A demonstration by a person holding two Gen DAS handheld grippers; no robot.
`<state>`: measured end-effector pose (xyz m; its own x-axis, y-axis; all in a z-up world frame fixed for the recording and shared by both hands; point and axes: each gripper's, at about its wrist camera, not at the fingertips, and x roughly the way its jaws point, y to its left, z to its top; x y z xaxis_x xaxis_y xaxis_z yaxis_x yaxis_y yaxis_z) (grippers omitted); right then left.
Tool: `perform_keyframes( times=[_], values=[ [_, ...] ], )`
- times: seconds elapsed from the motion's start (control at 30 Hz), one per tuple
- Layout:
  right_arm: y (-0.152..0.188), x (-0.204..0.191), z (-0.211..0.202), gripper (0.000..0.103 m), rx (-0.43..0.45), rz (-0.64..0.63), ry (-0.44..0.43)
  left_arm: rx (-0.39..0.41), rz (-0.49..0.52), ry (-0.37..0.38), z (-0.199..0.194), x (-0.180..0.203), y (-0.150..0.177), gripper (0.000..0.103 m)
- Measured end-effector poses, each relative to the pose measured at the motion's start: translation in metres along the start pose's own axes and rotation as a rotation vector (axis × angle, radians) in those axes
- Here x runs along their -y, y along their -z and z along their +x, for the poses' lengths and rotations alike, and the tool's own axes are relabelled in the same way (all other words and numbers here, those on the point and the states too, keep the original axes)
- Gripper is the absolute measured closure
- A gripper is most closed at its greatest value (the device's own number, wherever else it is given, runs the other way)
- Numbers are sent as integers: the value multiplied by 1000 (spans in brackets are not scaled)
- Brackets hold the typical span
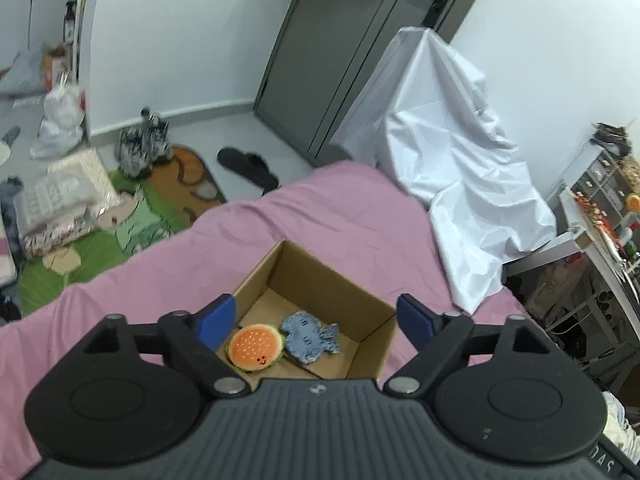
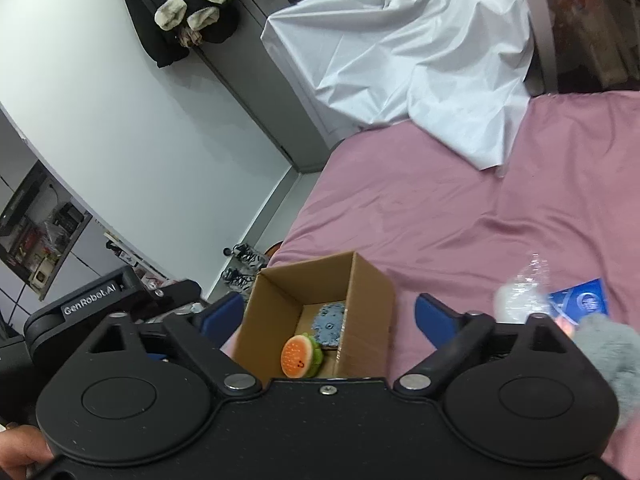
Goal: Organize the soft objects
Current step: 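Open both tools to drop the hamburger and fish into the box, then reach both tools to the fluffy grey-blue plush and grip it together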
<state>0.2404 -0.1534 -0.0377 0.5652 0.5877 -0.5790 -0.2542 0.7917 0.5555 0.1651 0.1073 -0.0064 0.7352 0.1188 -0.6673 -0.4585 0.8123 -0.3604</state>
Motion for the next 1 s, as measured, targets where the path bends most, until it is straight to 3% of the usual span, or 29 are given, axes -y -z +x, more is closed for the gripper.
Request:
perform_keyframes(
  times=[0.1,0.37,1.0],
  values=[
    [2,2,-12,0,18,-14,15,2,23,8,-10,7,3,8],
    [11,15,-40,0,51,-27,32,-22,99,5,-28,20,25,8],
    [23,74,-93,0,103,19,48,-76,157,16,-37,59,68,8]
  ],
)
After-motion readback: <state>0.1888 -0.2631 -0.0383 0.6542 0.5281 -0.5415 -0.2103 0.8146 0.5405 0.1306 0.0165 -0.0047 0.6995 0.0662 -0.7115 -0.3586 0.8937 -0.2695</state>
